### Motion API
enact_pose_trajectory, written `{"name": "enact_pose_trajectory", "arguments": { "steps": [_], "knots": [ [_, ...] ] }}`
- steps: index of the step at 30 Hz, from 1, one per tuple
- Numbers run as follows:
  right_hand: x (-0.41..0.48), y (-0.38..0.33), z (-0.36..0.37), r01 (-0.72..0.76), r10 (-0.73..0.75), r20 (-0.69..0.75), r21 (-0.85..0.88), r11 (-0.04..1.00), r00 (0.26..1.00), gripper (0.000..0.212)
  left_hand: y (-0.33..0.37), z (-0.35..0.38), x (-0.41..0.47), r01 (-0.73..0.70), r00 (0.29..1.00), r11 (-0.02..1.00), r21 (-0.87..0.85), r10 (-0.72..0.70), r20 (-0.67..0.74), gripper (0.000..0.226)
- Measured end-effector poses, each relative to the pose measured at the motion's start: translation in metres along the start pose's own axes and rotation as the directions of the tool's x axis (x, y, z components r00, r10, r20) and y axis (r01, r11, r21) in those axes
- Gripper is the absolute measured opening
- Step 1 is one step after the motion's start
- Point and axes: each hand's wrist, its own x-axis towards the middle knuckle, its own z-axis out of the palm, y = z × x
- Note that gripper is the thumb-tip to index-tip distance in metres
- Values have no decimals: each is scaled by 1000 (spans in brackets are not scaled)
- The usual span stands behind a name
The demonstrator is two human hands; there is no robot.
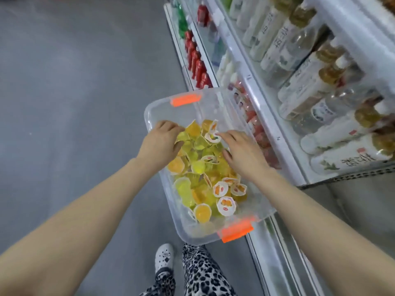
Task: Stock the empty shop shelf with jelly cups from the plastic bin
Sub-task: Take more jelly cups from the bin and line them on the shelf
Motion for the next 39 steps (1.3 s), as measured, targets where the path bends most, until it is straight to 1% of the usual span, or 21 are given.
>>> {"name": "enact_pose_trajectory", "arguments": {
  "steps": [3,5,8,10,15,18,20,22,24,25,28,32,35,39],
  "knots": [
    [42,5,17,-12,7,82,60,998,997,53,-7,7,18,5,1000,1000,26,-5,-28,35],
    [70,8,32,-31,21,136,77,997,991,52,-11,13,26,-5,999,998,61,7,-35,35],
    [104,11,54,-43,47,237,-20,999,970,45,-18,22,31,-8,1000,994,105,10,-25,36],
    [117,12,67,-15,46,269,-117,993,962,41,-20,25,31,-9,999,993,118,12,-32,38],
    [127,13,89,3,51,236,-220,975,970,42,-24,28,32,-16,999,990,141,23,-48,38],
    [123,10,84,30,25,224,-239,971,974,38,-25,28,32,-5,1000,987,158,9,-20,37],
    [112,6,73,17,32,206,-235,972,978,37,-24,26,32,-9,1000,984,177,6,19,38],
    [95,3,59,-26,65,197,-194,981,978,46,-20,23,33,-19,996,976,216,-1,92,42],
    [72,0,45,-54,84,205,-148,988,975,63,-15,20,38,-33,986,968,247,-9,169,45],
    [60,-1,41,-53,75,201,-113,992,977,65,-12,20,43,-40,978,966,257,-14,206,46],
    [29,-1,37,-45,52,201,-40,998,978,51,-2,29,66,-42,955,957,287,-46,295,46],
    [12,5,43,-42,53,198,-61,997,979,43,5,54,98,-97,932,938,331,-31,361,48],
    [10,7,48,-43,52,187,-52,998,981,37,3,71,110,-115,901,927,357,-54,430,51],
    [7,9,52,-49,52,187,-22,999,981,39,2,81,113,-85,919,926,368,-69,388,44]
  ]
}}
